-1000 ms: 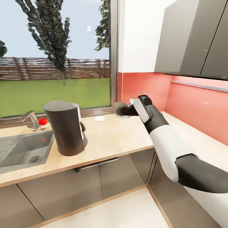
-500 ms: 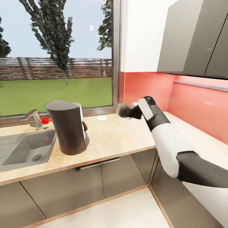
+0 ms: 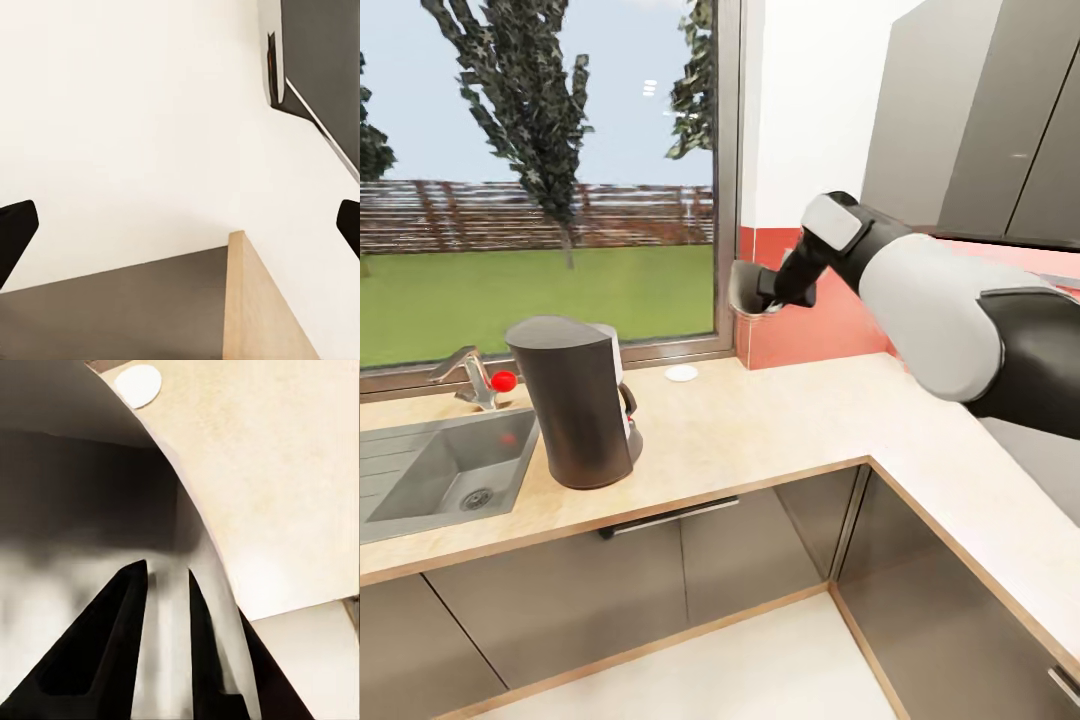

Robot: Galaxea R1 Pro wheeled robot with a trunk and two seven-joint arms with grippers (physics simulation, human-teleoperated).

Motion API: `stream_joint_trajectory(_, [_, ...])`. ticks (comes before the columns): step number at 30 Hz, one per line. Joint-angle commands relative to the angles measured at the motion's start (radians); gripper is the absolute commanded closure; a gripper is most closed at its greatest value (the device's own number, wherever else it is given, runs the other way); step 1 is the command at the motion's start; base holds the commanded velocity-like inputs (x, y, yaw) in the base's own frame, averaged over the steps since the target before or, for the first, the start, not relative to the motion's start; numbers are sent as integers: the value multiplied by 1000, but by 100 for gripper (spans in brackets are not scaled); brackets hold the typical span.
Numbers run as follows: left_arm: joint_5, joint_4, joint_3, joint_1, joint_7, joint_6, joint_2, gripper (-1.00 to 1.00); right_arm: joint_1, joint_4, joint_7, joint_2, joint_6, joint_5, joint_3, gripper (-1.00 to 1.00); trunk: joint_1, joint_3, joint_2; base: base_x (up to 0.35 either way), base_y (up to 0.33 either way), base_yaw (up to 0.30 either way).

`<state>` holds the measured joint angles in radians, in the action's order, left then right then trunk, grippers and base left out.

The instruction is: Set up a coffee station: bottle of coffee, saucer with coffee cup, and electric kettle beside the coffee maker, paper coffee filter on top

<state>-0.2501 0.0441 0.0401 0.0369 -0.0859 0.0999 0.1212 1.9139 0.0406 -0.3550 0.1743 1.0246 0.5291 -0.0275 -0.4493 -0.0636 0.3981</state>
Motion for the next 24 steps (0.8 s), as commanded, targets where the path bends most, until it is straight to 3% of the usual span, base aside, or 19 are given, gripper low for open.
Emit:
stream_joint_trajectory(1, [-9, 2, 5, 1, -3, 1, 0, -100, 16, -6, -24, 0, 1, 10, -3, 100, -1, -2, 2, 0, 0, 0])
stream_joint_trajectory(9, [-8, 2, 7, 1, -2, 4, -9, -100, 43, -16, -59, 0, -2, 16, -6, 100, -1, -2, 2, 0, 0, 0])
stream_joint_trajectory(13, [-8, 1, 8, 1, -2, 48, -23, -100, 43, -16, -56, 0, -4, 18, -8, 100, -1, -2, 2, 0, 0, 0])
stream_joint_trajectory(18, [-8, 0, 9, 1, -2, 80, -34, -100, 42, -16, -56, 0, -2, 29, -44, 100, -1, -2, 2, 0, 0, 0])
stream_joint_trajectory(24, [-9, 1, 6, 1, -1, 82, -34, -100, 42, -16, -57, 0, -1, 33, -58, 100, -1, -2, 2, 0, 0, 0])
